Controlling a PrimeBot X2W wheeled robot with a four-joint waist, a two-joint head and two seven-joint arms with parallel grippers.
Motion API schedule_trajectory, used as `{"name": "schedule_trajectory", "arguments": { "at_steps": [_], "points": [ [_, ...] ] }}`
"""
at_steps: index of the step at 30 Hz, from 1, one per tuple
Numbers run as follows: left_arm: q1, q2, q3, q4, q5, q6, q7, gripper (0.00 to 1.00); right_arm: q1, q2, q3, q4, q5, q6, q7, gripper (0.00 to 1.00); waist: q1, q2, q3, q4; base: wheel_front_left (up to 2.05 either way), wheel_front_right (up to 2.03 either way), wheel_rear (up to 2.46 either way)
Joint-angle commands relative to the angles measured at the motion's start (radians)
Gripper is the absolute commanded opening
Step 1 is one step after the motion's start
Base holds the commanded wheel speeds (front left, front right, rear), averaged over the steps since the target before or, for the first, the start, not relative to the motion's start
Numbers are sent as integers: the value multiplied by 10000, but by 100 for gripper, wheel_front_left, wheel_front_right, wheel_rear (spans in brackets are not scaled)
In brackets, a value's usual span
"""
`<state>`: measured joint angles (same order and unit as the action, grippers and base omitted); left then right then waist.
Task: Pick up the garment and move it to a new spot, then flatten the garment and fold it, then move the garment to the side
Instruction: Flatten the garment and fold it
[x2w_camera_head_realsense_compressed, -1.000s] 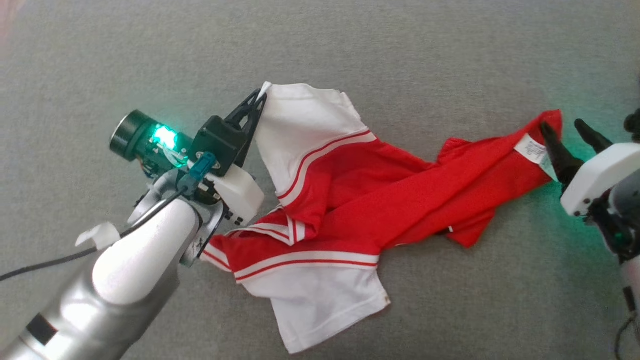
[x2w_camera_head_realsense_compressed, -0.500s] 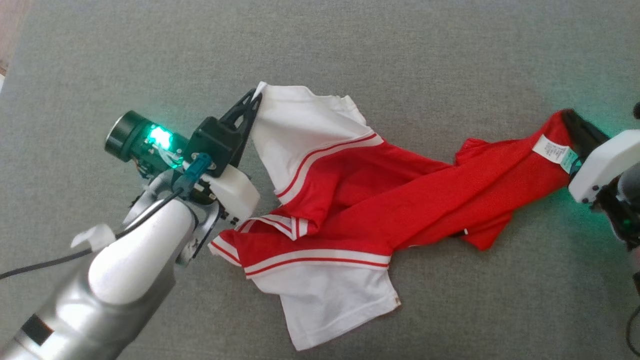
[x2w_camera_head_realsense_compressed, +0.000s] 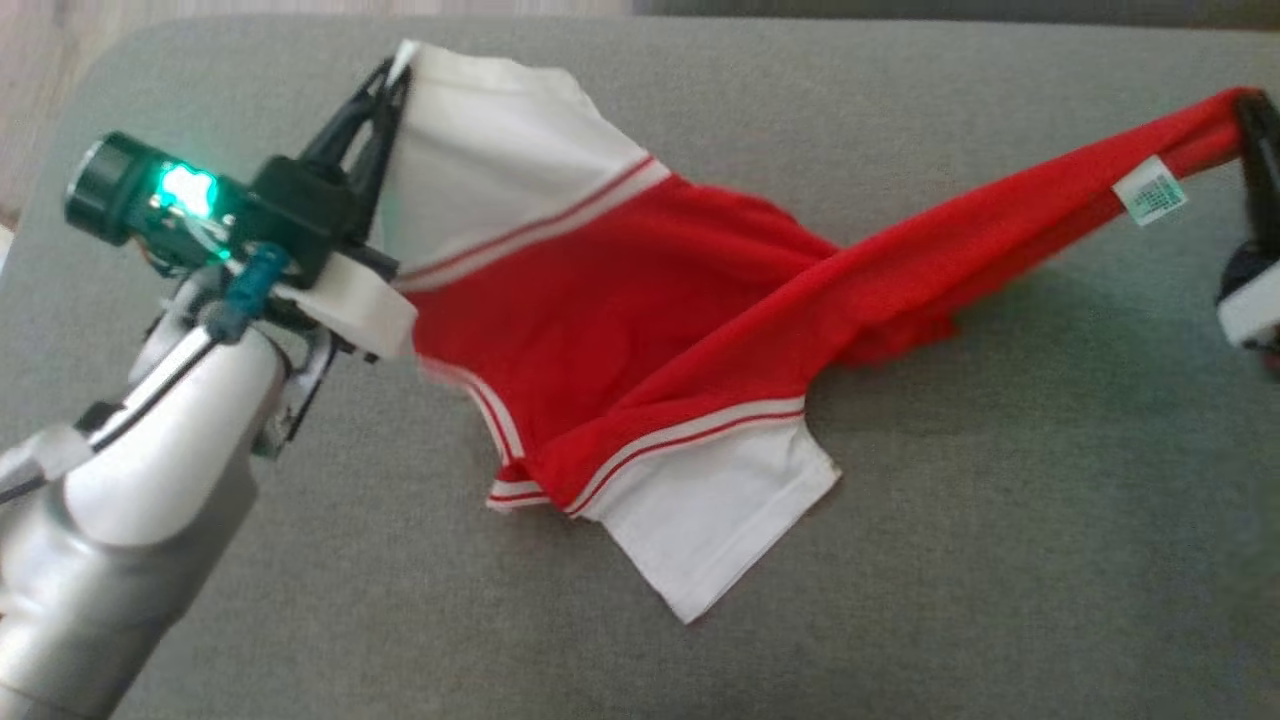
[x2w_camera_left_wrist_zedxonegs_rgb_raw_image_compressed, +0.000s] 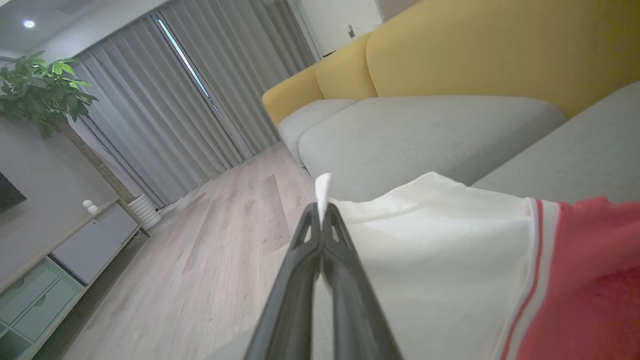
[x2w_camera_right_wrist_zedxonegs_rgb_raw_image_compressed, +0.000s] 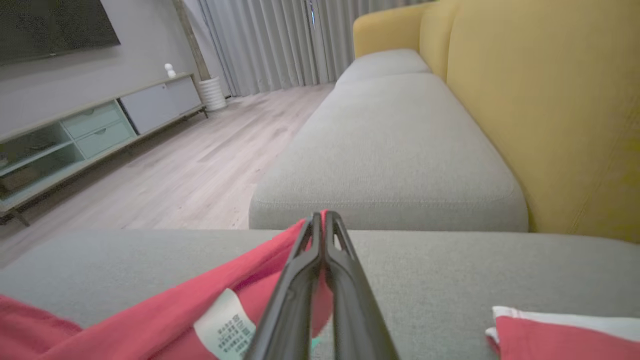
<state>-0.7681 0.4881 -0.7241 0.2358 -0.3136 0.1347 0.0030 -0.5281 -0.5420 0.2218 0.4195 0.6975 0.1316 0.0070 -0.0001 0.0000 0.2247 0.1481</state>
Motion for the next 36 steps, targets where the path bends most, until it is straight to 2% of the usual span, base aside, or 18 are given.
{"name": "schedule_trajectory", "arguments": {
  "at_steps": [1, 7, 11, 14, 17, 20, 24, 27, 31, 36],
  "points": [
    [-447, 522, 576, -248, -83, -10, -38, 0, 469, -448, -79, -553, 125, -9, -59, 0, 1, 0, -181, -172, 0, 0, 0],
    [111, 817, 731, -536, -533, 73, 304, 0, 3232, -894, -1120, -2485, 292, -9, 525, 0, 1, 0, -347, -714, 0, 0, 0],
    [616, 1121, 763, -891, -718, 216, 638, 0, 5311, -598, -1986, -3990, 187, -9, 1186, 0, 1, 0, -359, -1092, 0, 0, 0],
    [862, 1174, 788, -1285, -1013, 155, 805, 0, 6467, -124, -2953, -5045, 23, -9, 1488, 0, 1, 0, -401, -1294, 0, 0, 0],
    [645, 1315, 762, -1494, -919, 46, 871, 0, 6690, 246, -3660, -5967, -302, -9, 1729, 0, 1, 0, -547, -1544, 0, 0, 0],
    [-50, 1244, 699, -1370, -737, -247, 784, 0, 5827, 430, -3835, -6403, -713, -9, 1957, 0, 1, 0, -698, -1809, 0, 0, 0],
    [-1273, 907, 525, -557, -351, -653, 562, 0, 4106, 553, -3529, -6185, -1117, -9, 2154, 0, 1, 0, -774, -1997, 0, 0, 0],
    [-1841, 570, 439, -1, -340, -850, 524, 0, 3560, 455, -3412, -6041, -1195, -9, 2345, 0, 1, 0, -700, -1964, 0, 0, 0],
    [-1664, 364, 267, 427, -545, -992, 603, 0, 4487, 400, -3675, -6198, -1168, -9, 2653, 0, 1, 0, -659, -1909, 0, 0, 0],
    [-618, 578, 147, 382, -871, -885, 700, 0, 7278, 771, -4280, -6720, -981, -9, 3096, 0, 1, 0, -800, -1975, 0, 0, 0]
  ]
}}
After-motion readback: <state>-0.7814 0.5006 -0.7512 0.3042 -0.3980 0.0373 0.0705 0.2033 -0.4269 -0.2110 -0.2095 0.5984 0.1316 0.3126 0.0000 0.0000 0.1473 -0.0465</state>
